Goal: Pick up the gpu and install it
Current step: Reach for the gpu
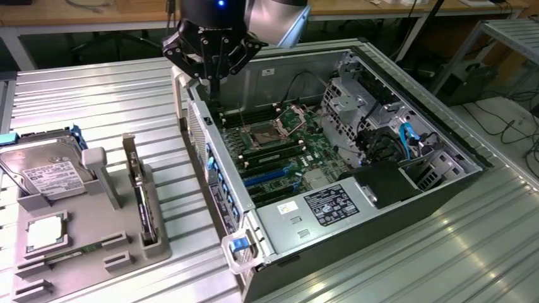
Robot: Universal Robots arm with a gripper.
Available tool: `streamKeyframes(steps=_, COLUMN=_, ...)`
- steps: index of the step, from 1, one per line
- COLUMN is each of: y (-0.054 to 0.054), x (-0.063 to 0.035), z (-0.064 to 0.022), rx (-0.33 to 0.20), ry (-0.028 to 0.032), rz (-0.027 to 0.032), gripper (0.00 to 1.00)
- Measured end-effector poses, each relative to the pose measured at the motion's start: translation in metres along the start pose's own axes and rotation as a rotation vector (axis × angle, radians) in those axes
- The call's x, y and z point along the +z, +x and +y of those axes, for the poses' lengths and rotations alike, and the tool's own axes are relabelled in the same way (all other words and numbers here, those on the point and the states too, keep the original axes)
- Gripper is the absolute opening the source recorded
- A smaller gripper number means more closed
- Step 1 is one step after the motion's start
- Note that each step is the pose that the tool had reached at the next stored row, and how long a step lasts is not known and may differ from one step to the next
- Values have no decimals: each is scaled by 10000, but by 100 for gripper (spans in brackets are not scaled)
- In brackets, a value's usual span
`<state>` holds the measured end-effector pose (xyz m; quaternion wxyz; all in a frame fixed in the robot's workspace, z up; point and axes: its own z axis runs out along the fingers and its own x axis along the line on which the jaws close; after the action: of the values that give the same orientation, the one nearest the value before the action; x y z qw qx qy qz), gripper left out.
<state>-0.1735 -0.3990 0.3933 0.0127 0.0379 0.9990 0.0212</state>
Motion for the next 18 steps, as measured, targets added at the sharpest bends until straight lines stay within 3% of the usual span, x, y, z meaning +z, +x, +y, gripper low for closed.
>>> streamKeyframes(steps=18, y=138, x=-4, z=-10, rx=1, ry=1, rz=6, gripper=11)
